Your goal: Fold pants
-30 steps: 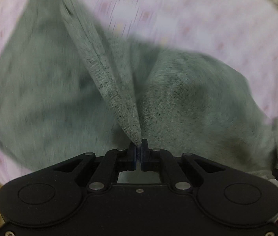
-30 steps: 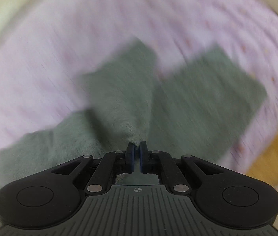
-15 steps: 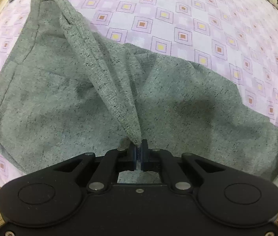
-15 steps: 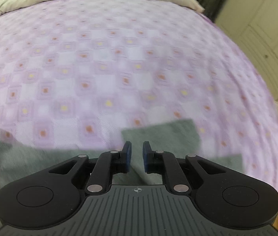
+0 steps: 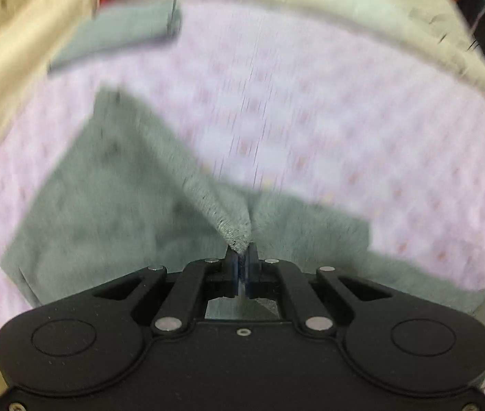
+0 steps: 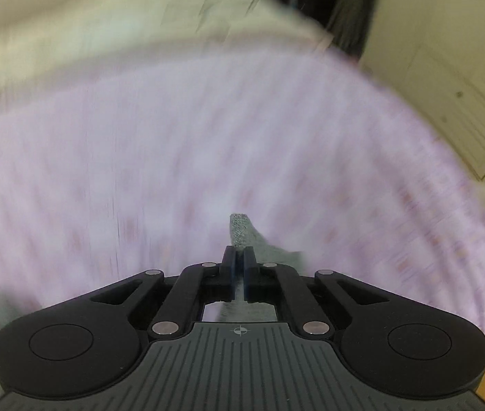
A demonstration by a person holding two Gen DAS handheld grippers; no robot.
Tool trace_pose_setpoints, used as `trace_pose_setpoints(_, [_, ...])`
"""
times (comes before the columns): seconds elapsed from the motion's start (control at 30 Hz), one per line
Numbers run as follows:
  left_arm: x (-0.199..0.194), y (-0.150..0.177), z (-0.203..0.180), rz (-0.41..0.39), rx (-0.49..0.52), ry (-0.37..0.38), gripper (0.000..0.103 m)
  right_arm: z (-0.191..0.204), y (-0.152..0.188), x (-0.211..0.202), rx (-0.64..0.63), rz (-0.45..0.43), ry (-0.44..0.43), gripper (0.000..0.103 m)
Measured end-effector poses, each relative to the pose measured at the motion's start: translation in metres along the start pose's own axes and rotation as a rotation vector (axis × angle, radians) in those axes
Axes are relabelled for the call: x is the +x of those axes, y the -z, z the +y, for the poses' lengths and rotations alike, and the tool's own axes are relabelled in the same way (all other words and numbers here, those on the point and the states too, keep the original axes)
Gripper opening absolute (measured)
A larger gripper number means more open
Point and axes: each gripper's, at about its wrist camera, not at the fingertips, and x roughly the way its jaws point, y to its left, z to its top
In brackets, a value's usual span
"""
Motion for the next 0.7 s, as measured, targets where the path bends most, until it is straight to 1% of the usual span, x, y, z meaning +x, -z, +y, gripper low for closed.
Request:
trace_pose_setpoints(0.03, [-0.008, 0.002, -0.001, -0.023, 0.007, -0.002, 0.004, -0.023, -0.002, -0.015, 0.041, -0.031, 0.027, 0.004])
trace_pose_setpoints(0.07, [-0.009, 0.007, -0.001, -0.027, 0.013, -0.006, 0.004, -0.039, 0.0, -0.023, 0.071, -0.039, 0.059, 0.004])
trace_pose_setpoints(0.1, [-0.008, 0.016, 0.0, -0.008, 0.016, -0.003, 0.004, -0.056, 0.006, -0.026, 0.098, -0.033, 0.091, 0.004])
trace_pose_setpoints(0.13, [-0.002, 0.024, 0.0, 0.023, 0.018, 0.0, 0.004, -0.072, 0.018, -0.024, 0.121, -0.005, 0.121, 0.004])
trace_pose_setpoints(0.2, [0.016, 0.048, -0.001, 0.121, 0.021, -0.007, 0.005, -0.102, 0.051, -0.004, 0.171, 0.099, 0.167, 0.004])
trace_pose_setpoints(0.23, [0.027, 0.061, -0.003, 0.167, 0.028, -0.021, 0.005, -0.114, 0.069, 0.013, 0.181, 0.166, 0.185, 0.004])
trace_pose_setpoints(0.27, [0.04, 0.074, -0.005, 0.214, 0.038, -0.042, 0.005, -0.118, 0.085, 0.027, 0.168, 0.222, 0.205, 0.004])
trace_pose_setpoints(0.33, [0.054, 0.091, -0.01, 0.27, 0.057, -0.079, 0.004, -0.129, 0.11, 0.055, 0.147, 0.318, 0.223, 0.004])
trace_pose_setpoints(0.37, [0.059, 0.097, -0.012, 0.287, 0.059, -0.088, 0.004, -0.132, 0.118, 0.062, 0.147, 0.343, 0.226, 0.004])
trace_pose_setpoints(0.43, [0.062, 0.103, -0.015, 0.302, 0.058, -0.095, 0.004, -0.136, 0.121, 0.062, 0.158, 0.326, 0.217, 0.003])
trace_pose_setpoints(0.5, [0.053, 0.1, -0.017, 0.277, 0.061, -0.085, 0.004, -0.138, 0.113, 0.052, 0.169, 0.288, 0.193, 0.003])
trace_pose_setpoints(0.53, [0.047, 0.099, -0.019, 0.262, 0.068, -0.079, 0.004, -0.136, 0.117, 0.044, 0.163, 0.257, 0.178, 0.003])
trace_pose_setpoints(0.57, [0.038, 0.098, -0.021, 0.239, 0.069, -0.073, 0.004, -0.135, 0.114, 0.033, 0.155, 0.224, 0.171, 0.002])
trace_pose_setpoints(0.6, [0.028, 0.096, -0.021, 0.208, 0.065, -0.062, 0.004, -0.134, 0.109, 0.021, 0.14, 0.183, 0.18, 0.0])
trace_pose_setpoints(0.63, [0.018, 0.091, -0.02, 0.182, 0.061, -0.048, 0.004, -0.131, 0.105, 0.006, 0.125, 0.13, 0.199, 0.0])
trace_pose_setpoints(0.7, [0.008, 0.095, -0.022, 0.152, 0.069, -0.043, 0.004, -0.139, 0.101, -0.012, 0.145, 0.066, 0.22, 0.0])
